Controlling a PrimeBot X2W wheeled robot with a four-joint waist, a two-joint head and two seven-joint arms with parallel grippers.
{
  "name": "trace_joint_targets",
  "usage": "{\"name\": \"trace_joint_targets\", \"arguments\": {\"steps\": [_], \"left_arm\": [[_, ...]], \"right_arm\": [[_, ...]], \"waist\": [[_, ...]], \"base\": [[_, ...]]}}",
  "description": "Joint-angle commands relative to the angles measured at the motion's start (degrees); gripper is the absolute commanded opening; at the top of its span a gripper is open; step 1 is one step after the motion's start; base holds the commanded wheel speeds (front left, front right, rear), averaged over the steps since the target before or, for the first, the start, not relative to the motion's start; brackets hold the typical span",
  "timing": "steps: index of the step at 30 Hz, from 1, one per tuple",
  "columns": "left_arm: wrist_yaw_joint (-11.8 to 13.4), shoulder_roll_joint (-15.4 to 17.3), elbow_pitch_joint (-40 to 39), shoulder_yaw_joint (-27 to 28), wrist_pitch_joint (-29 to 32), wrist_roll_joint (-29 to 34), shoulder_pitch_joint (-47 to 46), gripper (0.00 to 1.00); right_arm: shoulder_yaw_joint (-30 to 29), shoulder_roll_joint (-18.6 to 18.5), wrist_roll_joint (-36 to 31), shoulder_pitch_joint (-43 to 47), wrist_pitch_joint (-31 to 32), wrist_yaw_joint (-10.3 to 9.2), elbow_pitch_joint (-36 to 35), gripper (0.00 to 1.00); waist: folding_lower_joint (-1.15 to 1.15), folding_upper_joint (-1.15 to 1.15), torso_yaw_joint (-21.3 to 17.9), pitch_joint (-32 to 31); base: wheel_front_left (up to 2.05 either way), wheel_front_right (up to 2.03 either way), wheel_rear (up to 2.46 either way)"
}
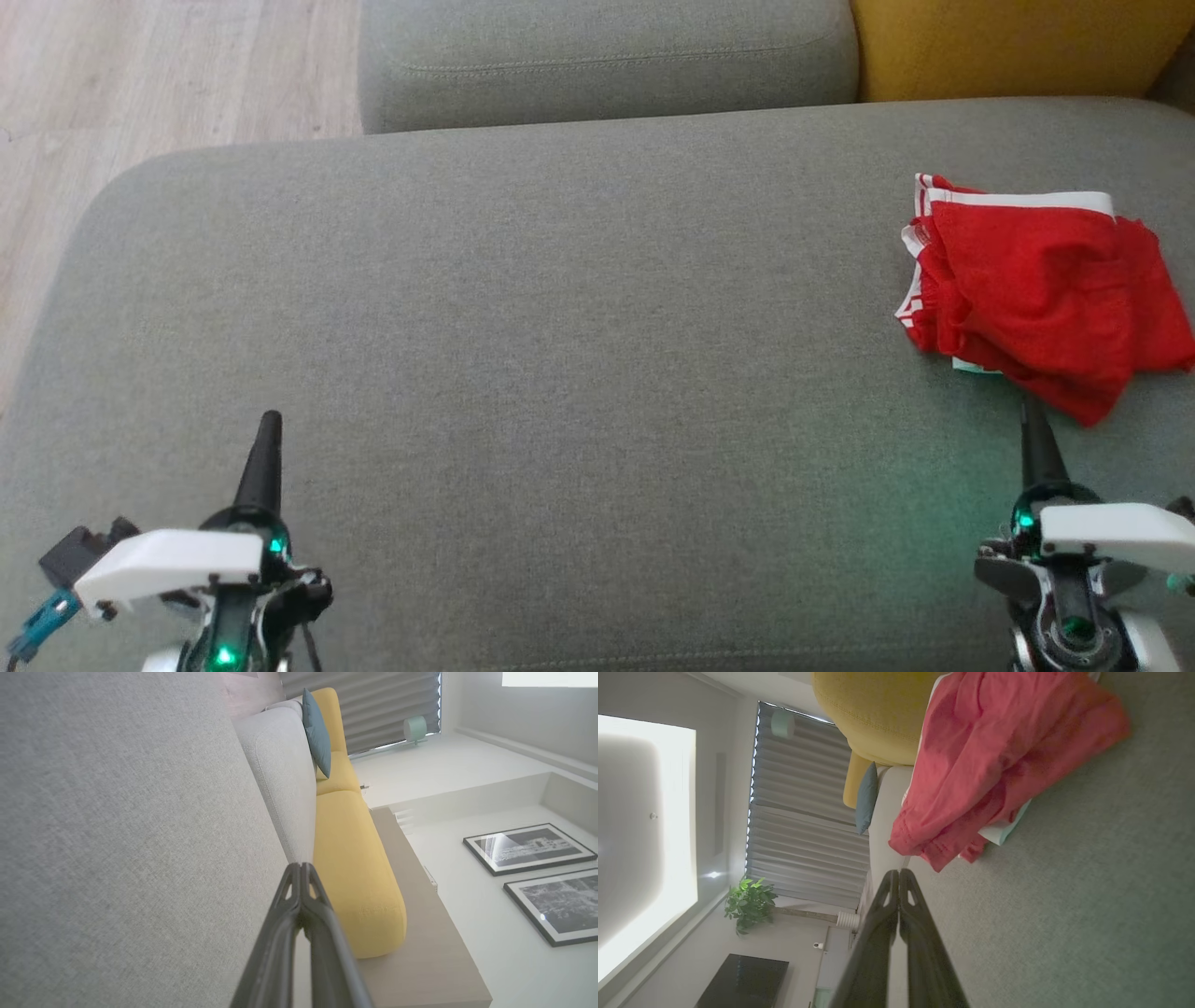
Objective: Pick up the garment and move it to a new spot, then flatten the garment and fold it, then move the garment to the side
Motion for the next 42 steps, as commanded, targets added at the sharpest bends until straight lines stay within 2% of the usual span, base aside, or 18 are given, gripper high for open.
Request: {"name": "trace_joint_targets", "arguments": {"steps": [1, 25, 42], "left_arm": [[-0.5, 1.0, -1.3, 2.3, 0.5, -1.9, -3.1, 0.0], [-1.8, 1.0, 0.6, 4.9, 4.5, -15.5, -4.3, 0.0], [-1.9, 0.7, 0.6, 5.3, 4.8, -15.4, -4.3, 0.0]], "right_arm": [[0.7, -1.2, 2.3, -2.9, 0.7, 0.16, -2.2, 0.0], [-1.0, -1.1, 18.5, -3.3, 4.4, 0.2, -2.3, 0.0], [-1.4, -0.9, 18.4, -3.3, 4.7, 0.2, -2.3, 0.0]], "waist": [[0.0, 0.0, 0.0, 0.0], [0.0, 0.0, 0.3, -0.7], [0.0, 0.0, 0.3, -0.7]], "base": [[0.0, 0.0, 0.0], [0.0, 0.0, 0.0], [0.0, 0.0, 0.0]]}}
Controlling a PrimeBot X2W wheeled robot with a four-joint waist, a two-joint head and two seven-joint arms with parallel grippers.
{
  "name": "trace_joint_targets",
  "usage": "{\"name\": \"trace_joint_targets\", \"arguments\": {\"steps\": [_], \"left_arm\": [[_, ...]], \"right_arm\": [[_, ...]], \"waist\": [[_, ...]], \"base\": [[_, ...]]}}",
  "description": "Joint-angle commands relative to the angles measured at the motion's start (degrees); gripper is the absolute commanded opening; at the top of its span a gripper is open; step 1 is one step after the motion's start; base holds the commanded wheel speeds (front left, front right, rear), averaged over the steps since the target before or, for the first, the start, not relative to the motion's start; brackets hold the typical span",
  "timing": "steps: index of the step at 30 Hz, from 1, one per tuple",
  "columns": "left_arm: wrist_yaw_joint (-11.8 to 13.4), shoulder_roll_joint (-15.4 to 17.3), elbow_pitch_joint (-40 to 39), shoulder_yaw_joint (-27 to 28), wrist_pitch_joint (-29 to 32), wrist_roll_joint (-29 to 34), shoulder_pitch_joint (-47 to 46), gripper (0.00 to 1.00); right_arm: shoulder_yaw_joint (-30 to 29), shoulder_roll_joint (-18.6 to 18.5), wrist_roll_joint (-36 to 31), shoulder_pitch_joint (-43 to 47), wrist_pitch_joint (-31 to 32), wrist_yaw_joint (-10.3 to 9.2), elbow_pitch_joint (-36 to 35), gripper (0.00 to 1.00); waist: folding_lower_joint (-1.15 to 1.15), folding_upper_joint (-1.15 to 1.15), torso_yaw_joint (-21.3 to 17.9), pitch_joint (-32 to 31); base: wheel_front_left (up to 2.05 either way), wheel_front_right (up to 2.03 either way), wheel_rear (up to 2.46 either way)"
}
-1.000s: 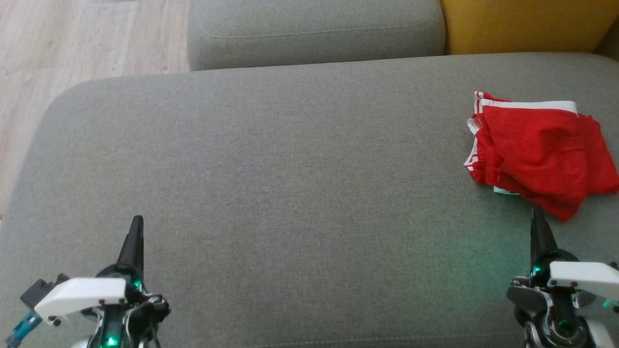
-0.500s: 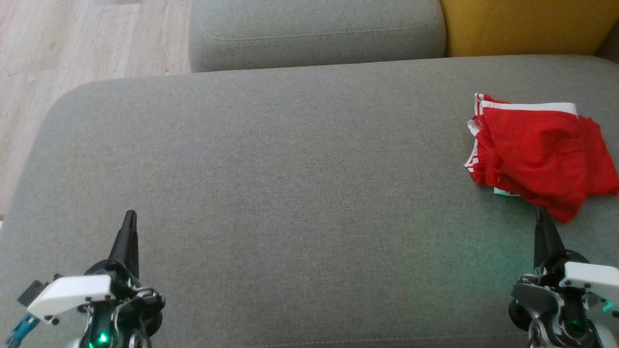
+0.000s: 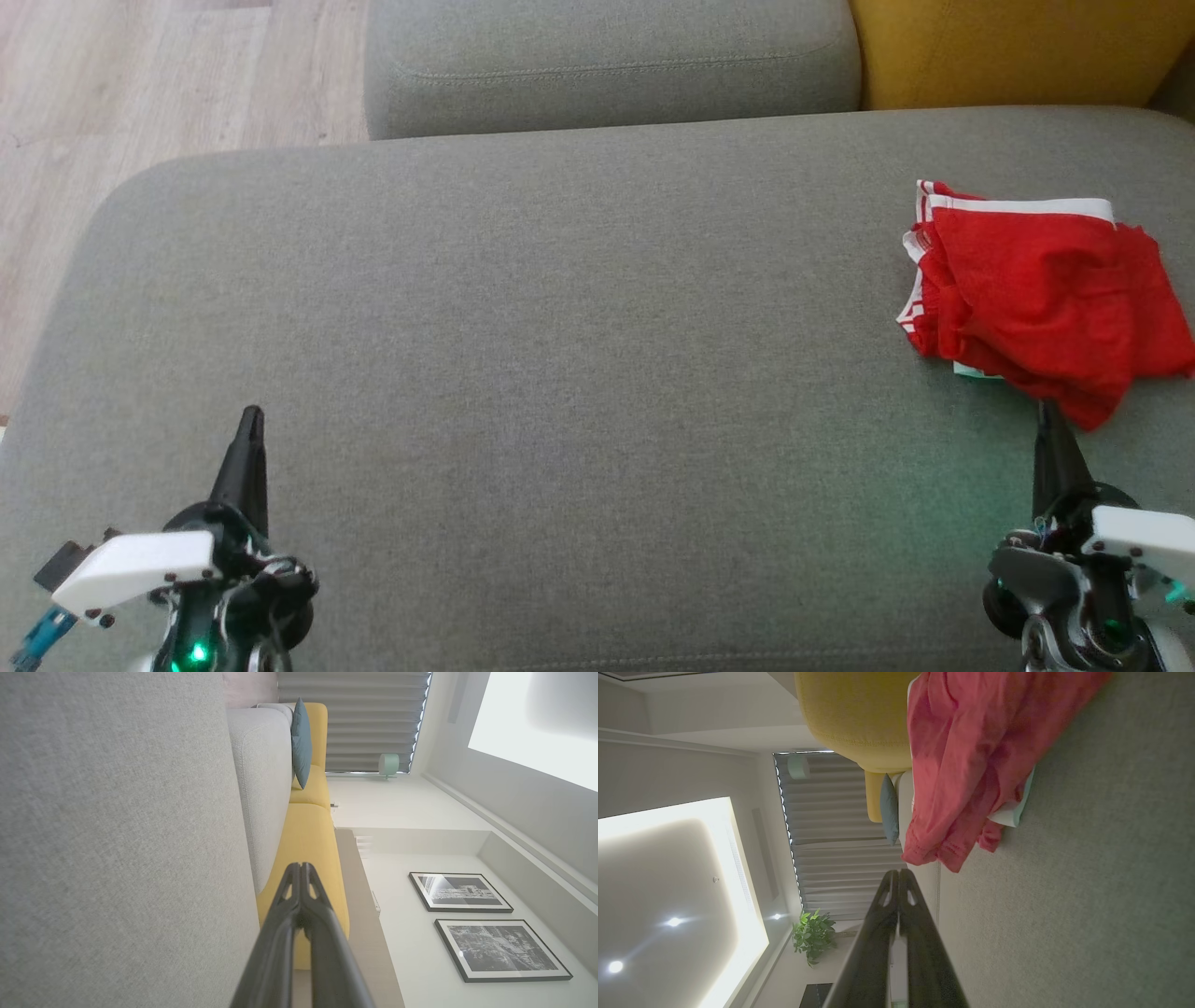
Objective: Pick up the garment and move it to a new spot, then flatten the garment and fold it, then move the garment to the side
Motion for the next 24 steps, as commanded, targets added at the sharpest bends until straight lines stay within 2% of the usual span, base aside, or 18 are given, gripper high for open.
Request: {"name": "trace_joint_targets", "arguments": {"steps": [1, 24], "left_arm": [[-0.4, 0.7, -1.5, 2.3, 0.3, 0.1, -3.1, 0.0], [-0.4, 0.5, -1.5, 2.7, 0.7, 0.4, -3.1, 0.0]], "right_arm": [[1.0, -0.9, 0.1, -3.0, 0.7, 0.2, -2.2, 0.0], [0.6, -0.6, -0.2, -3.0, 1.0, 0.2, -2.2, 0.0]], "waist": [[0.0, 0.0, 0.0, 0.0], [0.0, 0.0, 0.0, 0.0]], "base": [[0.0, 0.0, 0.0], [0.0, 0.0, 0.0]]}}
